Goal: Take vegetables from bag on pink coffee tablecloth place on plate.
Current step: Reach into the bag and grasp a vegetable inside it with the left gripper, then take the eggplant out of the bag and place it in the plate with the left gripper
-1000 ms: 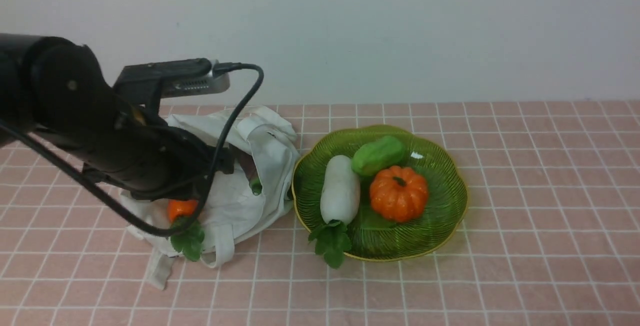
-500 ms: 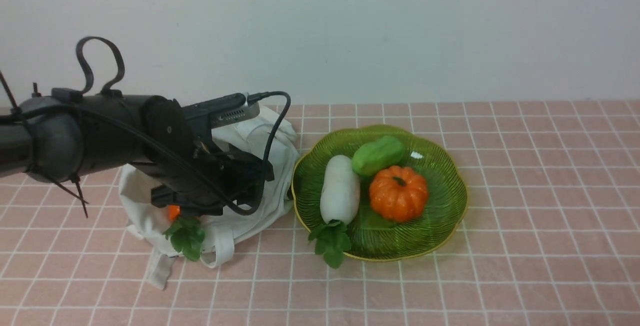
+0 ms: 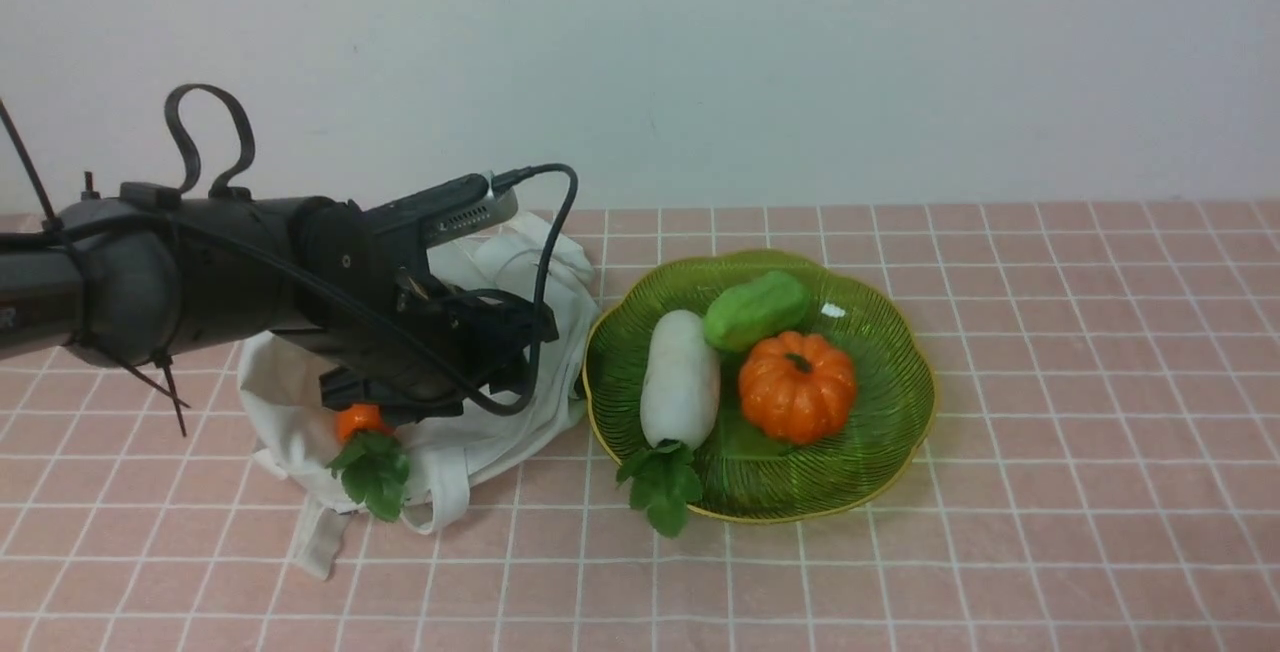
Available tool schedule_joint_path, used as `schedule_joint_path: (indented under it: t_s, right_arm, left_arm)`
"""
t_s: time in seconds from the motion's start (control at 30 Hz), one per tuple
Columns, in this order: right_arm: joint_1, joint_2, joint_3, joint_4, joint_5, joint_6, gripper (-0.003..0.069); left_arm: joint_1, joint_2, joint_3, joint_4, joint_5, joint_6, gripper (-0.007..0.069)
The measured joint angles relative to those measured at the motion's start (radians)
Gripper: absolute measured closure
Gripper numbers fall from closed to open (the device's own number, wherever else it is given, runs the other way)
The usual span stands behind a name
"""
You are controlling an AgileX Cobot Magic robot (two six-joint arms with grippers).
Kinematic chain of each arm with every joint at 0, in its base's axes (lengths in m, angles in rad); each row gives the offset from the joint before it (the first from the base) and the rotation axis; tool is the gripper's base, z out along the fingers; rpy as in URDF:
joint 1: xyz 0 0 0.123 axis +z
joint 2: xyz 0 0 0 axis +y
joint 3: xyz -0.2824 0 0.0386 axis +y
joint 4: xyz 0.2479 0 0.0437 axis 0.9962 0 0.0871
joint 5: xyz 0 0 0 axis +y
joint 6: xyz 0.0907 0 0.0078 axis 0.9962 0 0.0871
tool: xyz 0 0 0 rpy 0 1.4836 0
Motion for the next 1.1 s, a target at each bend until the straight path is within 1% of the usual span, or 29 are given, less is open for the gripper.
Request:
schedule_joint_path:
  t_s: [0.13,0.3,0.6,0.67,0.7,0.77,0.8,0.83,0.93,1.0,1.1]
  right_arm:
    - [0.000,0.000,0.000,0.000,0.000,0.000,0.0673]
    - [0.000,0.000,0.000,0.000,0.000,0.000,0.0673]
    - [0.000,0.000,0.000,0.000,0.000,0.000,0.0673]
    - [0.000,0.000,0.000,0.000,0.000,0.000,0.0673]
    - [0.000,0.000,0.000,0.000,0.000,0.000,0.0673]
    - [0.000,0.000,0.000,0.000,0.000,0.000,0.0673]
    - [0.000,0.000,0.000,0.000,0.000,0.000,0.0673]
    - [0.000,0.000,0.000,0.000,0.000,0.000,0.0673]
    - [0.000,0.000,0.000,0.000,0.000,0.000,0.0673]
    - [0.000,0.000,0.000,0.000,0.000,0.000,0.0673]
    - [0.000,0.000,0.000,0.000,0.000,0.000,0.0673]
  left_arm:
    - [0.000,0.002,0.000,-0.003,-0.034,0.000,0.0218]
    - [0.000,0.041,-0.001,-0.007,-0.114,0.000,0.0218]
    - [0.000,0.099,-0.001,-0.008,-0.185,0.000,0.0221]
    - [0.000,0.102,-0.001,-0.008,-0.188,0.000,0.0242]
    - [0.000,0.103,-0.001,-0.008,-0.188,0.000,0.0270]
    - [0.000,0.104,-0.001,-0.007,-0.187,0.000,0.0362]
    - [0.000,0.104,-0.001,-0.002,-0.184,0.001,0.0391]
    - [0.000,0.104,-0.001,0.001,-0.180,0.005,0.0393]
    - [0.001,0.086,-0.003,0.053,-0.073,0.082,0.0387]
    - [0.005,0.044,-0.003,0.103,0.051,0.129,0.0387]
    - [0.013,-0.041,-0.003,0.180,0.230,0.153,0.0387]
